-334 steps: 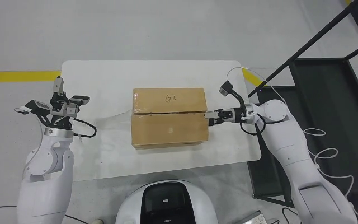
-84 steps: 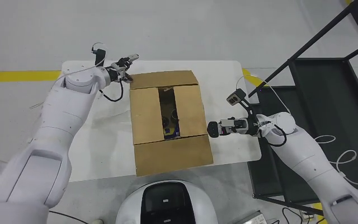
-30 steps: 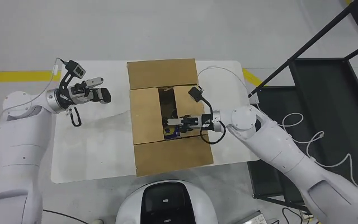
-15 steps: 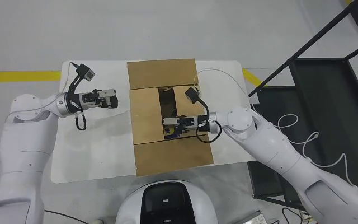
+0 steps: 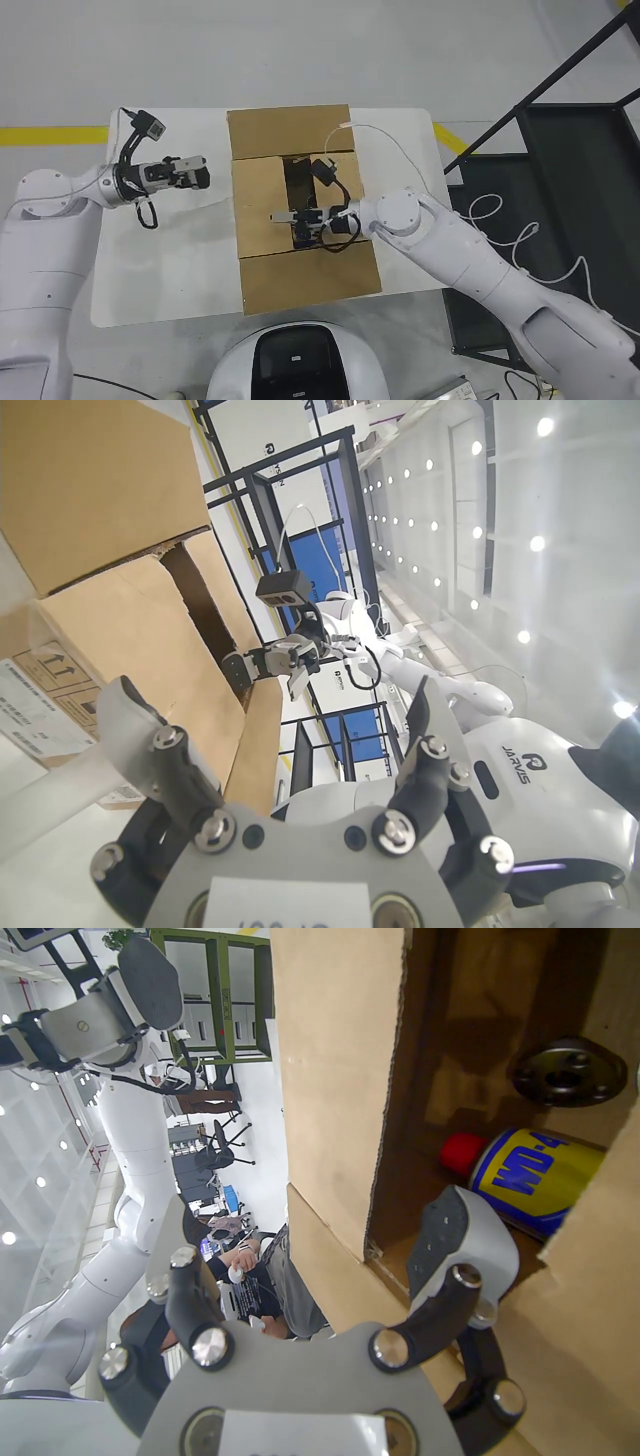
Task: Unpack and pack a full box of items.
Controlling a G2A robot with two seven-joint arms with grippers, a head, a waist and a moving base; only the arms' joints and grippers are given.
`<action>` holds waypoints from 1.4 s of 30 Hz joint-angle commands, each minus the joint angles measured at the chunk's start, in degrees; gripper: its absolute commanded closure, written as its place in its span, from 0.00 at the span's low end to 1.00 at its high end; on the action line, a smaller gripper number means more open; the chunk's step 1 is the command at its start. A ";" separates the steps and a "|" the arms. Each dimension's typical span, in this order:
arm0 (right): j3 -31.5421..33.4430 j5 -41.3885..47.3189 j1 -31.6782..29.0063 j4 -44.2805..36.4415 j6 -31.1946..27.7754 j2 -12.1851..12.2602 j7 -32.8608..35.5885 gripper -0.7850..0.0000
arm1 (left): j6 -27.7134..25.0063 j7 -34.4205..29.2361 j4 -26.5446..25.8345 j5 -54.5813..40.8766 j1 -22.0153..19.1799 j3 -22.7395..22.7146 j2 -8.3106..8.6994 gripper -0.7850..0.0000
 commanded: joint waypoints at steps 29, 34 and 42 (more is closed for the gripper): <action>-11.87 7.69 11.46 8.49 -15.67 -15.06 7.00 0.00 | 2.56 -2.56 -3.89 -18.54 1.74 -6.50 1.60 0.00; -15.37 2.36 13.87 12.53 -14.28 -19.08 3.83 0.00 | 4.93 -4.92 -5.98 -15.60 2.96 -6.38 2.14 0.00; -13.24 1.62 12.53 15.75 -16.04 -19.91 5.28 0.00 | 6.14 -6.13 -0.05 -7.31 2.34 -3.13 2.48 0.00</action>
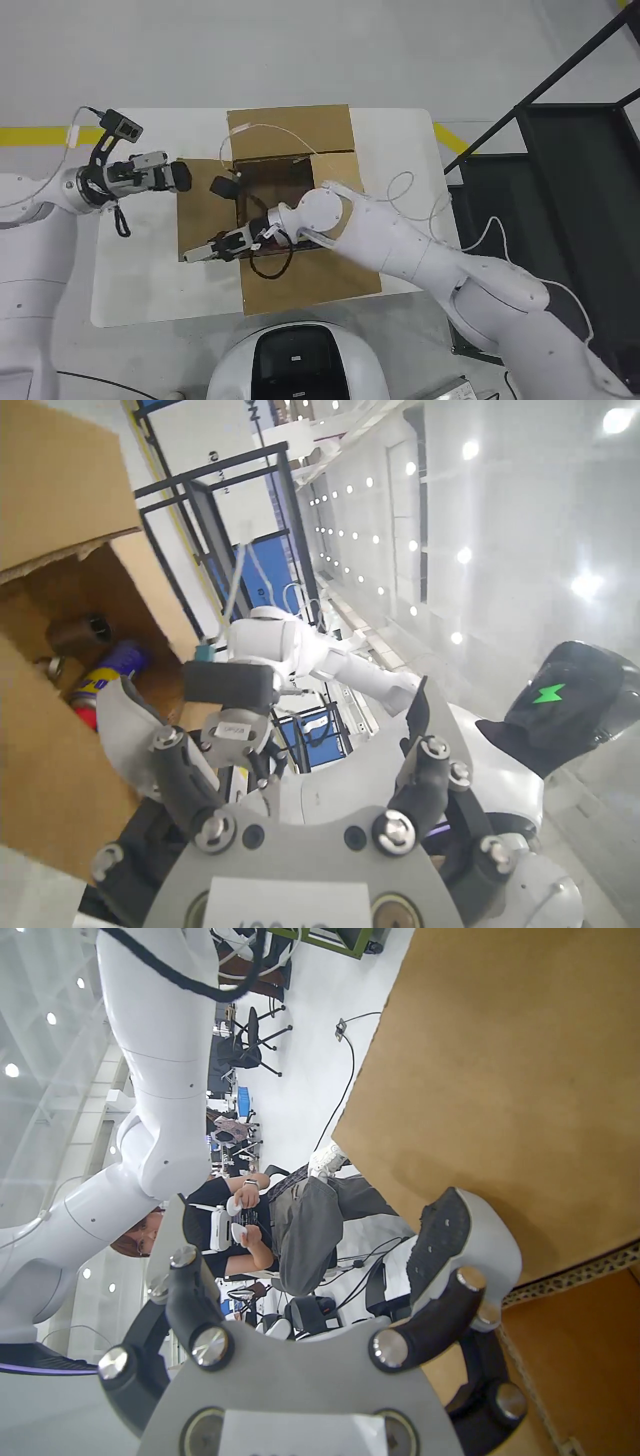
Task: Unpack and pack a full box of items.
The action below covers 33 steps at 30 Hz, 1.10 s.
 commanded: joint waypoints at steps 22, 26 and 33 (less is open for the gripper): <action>38.75 -8.88 -30.56 -26.11 -0.90 16.18 0.77 0.00 | -0.82 7.45 10.30 13.32 -0.99 9.27 -1.05 0.00; 42.04 -8.42 -34.10 -28.52 -0.63 17.05 1.66 0.00 | -0.06 10.29 12.40 15.01 -2.44 11.23 -1.70 0.00; 43.57 -8.70 -35.54 -29.57 -0.16 17.44 2.60 0.00 | -1.53 9.87 11.72 11.80 -4.59 10.09 -1.76 0.00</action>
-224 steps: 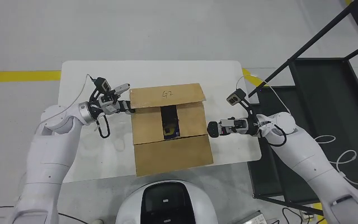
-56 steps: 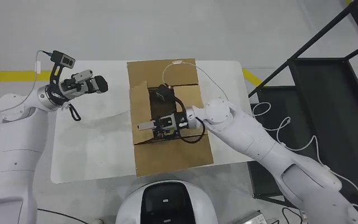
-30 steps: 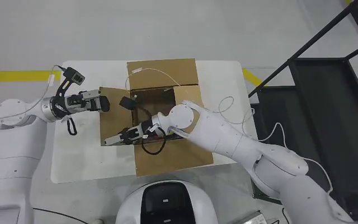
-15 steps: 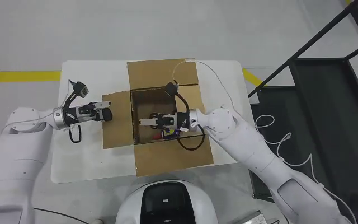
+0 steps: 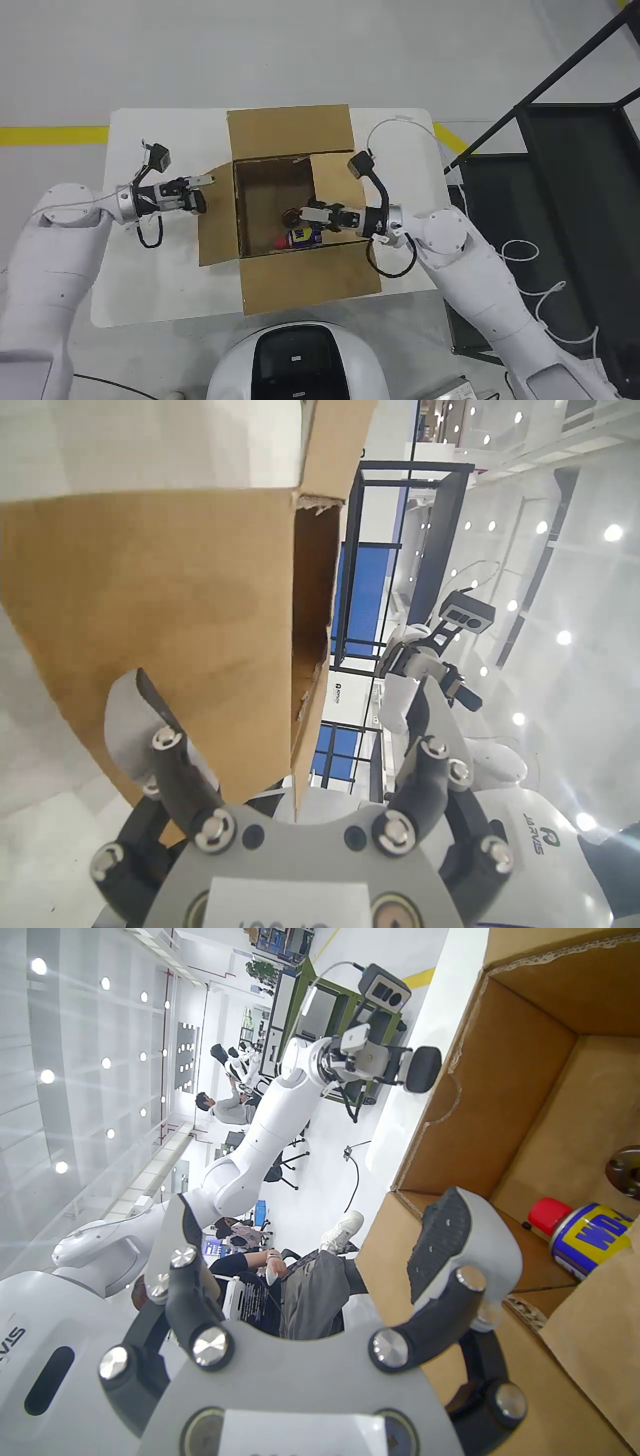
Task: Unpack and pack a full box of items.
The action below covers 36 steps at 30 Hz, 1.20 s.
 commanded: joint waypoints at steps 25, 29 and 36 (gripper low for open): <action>11.56 1.82 -12.30 -2.01 -3.70 2.05 -2.98 0.00 | 13.72 9.08 -22.58 1.26 -5.93 13.19 -3.49 0.00; 11.89 1.79 -12.80 -2.19 -3.68 2.12 -2.99 0.00 | 13.77 12.89 -20.61 3.40 -9.00 17.89 -5.45 0.00; 11.42 1.71 -12.48 -1.90 -3.48 2.06 -2.99 0.00 | 13.17 18.84 -16.18 5.74 -12.01 23.37 -8.39 0.00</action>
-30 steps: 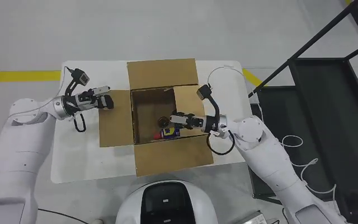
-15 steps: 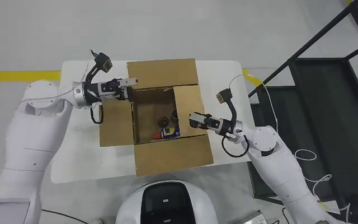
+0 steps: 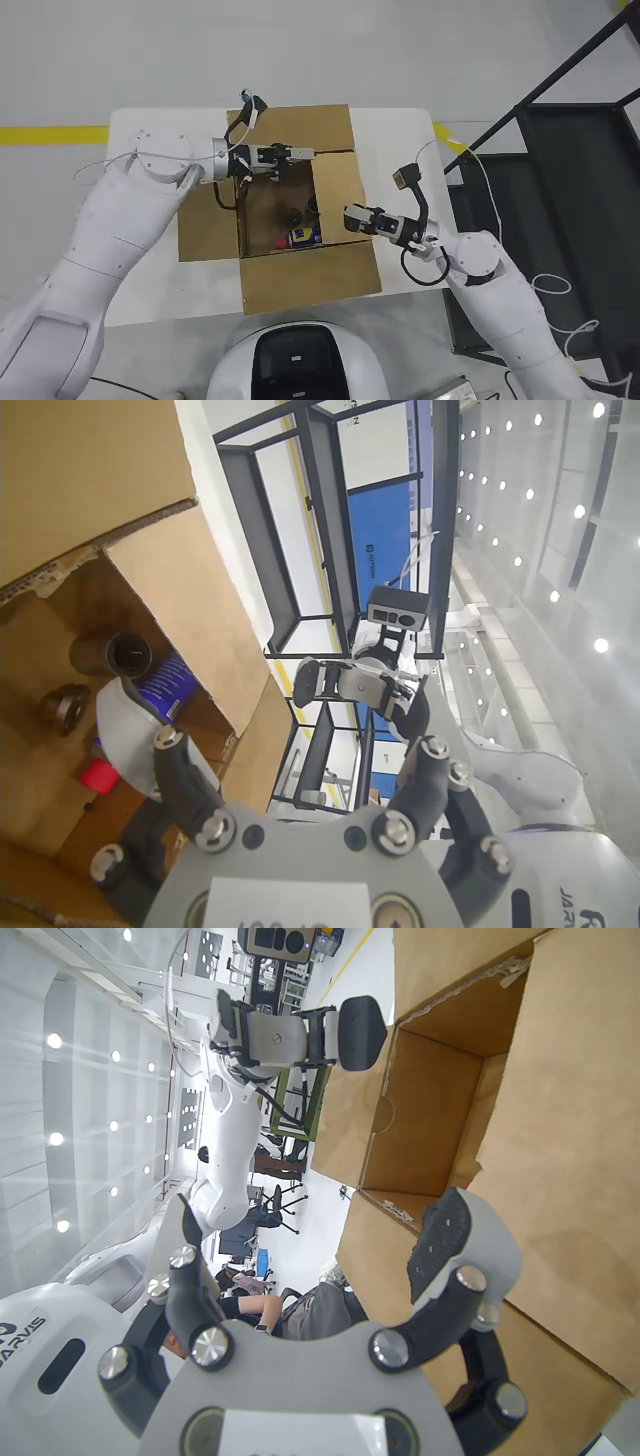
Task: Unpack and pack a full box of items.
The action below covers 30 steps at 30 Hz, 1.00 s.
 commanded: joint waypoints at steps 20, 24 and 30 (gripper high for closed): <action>-1.48 -2.72 1.20 0.45 2.72 0.04 1.92 0.00 | -0.65 3.85 4.64 0.84 -0.20 2.78 -1.93 0.00; -0.25 -5.19 0.92 -1.21 4.96 0.73 7.49 0.00 | -0.11 4.13 4.16 -0.77 0.64 3.33 -2.68 0.00; 2.01 -4.02 -2.21 -4.61 5.06 1.38 10.21 0.00 | -1.39 5.78 9.69 -3.18 -0.27 6.65 -5.56 0.00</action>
